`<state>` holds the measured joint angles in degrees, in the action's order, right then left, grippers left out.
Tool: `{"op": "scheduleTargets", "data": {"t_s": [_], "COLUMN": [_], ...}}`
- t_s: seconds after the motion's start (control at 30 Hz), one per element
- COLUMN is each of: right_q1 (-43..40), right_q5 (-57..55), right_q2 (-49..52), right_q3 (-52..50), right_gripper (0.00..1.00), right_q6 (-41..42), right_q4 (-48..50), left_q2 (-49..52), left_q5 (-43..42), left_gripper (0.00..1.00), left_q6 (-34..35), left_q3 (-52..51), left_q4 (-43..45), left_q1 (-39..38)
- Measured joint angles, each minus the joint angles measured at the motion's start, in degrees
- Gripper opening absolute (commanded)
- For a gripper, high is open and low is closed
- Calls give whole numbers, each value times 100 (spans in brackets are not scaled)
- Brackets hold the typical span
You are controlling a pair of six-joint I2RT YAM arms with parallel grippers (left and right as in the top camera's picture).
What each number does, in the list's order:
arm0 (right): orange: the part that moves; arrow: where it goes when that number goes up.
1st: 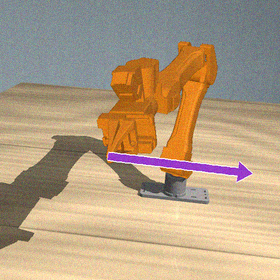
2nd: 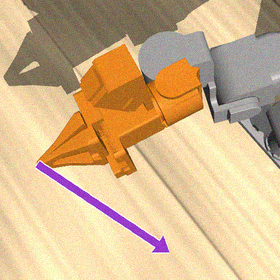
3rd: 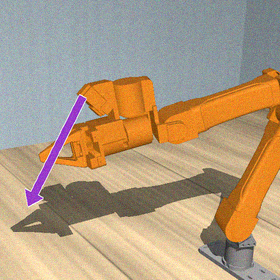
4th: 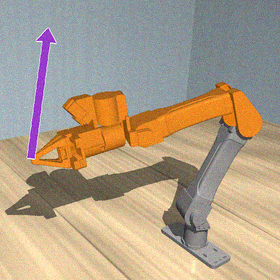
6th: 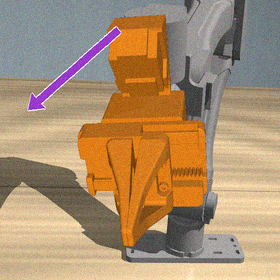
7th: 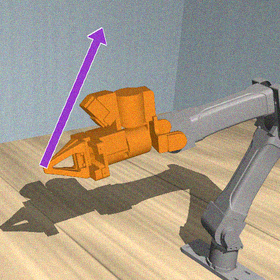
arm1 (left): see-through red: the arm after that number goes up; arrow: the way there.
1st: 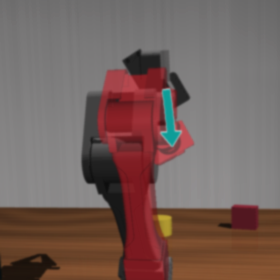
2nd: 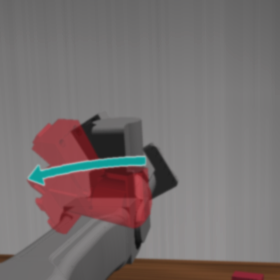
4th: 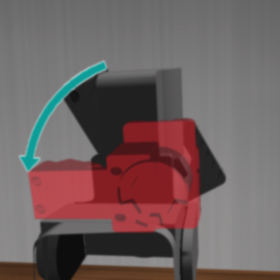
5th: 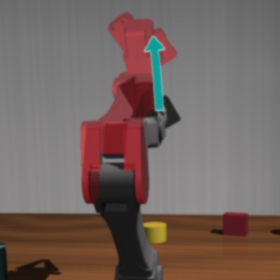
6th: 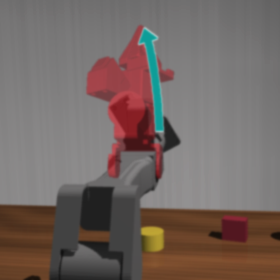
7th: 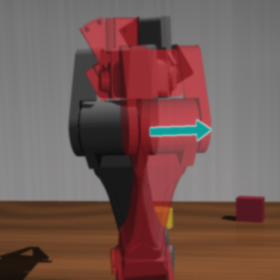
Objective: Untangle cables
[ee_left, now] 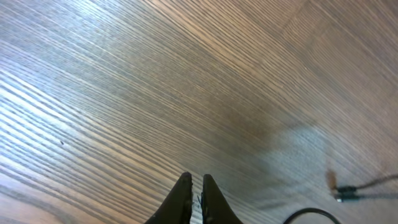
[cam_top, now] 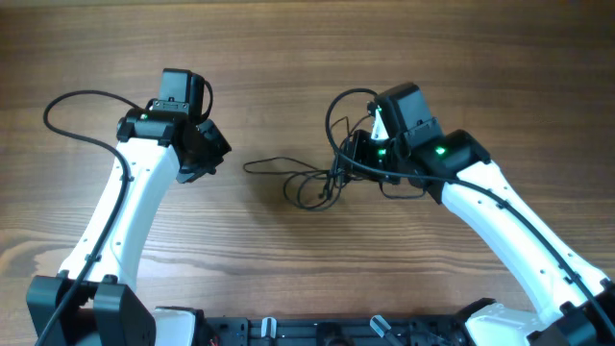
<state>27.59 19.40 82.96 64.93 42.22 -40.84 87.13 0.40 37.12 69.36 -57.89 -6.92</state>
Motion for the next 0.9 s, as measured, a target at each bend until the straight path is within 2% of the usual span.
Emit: {"op": "scheduleTargets", "data": {"t_s": [0.13, 0.2, 0.27, 0.33, 0.4, 0.5, 0.57, 0.63, 0.8, 0.9], "right_q1": [-7, -4, 0, 11, 20, 33, 17, -9, 4, 57], "right_q5": [407, 879, 1808, 1998, 1731, 520, -70, -133, 748, 240], "right_q2": [-13, -13, -15, -15, -26, -28, -26, -24, -24, -20], "right_q3": [0, 0, 11, 35, 57, 42, 28, 24, 24, 48], "right_gripper": [4, 5, 4, 5, 5, 4, 5, 4, 4, 4], "right_q6": [-437, -632, -925, -909, -667, 13, 330, 323, -557, 4], "right_q4": [219, 636, 1408, 1659, 1368, 363, -4, 96, 1014, 481], "left_q2": [0, 0, 0, 0, 0, 0, 0, 0, 0, 2], "left_q5": [96, 127, 98, -76, -339, -774, -946, -1084, -1733, -2535], "left_gripper": [12, 16, 16, 20, 23, 36, 40, 41, 41, 42], "left_q6": [120, 144, 181, 131, 22, -188, -275, -308, -437, -811], "left_q3": [0, 0, 0, 0, 0, 0, 0, 0, 0, 0], "left_q4": [2, 2, 2, 9, 13, 48, 50, 57, 223, 306], "left_q1": [0, 0, 0, 0, 0, 0, 0, 0, 0, 0]}}
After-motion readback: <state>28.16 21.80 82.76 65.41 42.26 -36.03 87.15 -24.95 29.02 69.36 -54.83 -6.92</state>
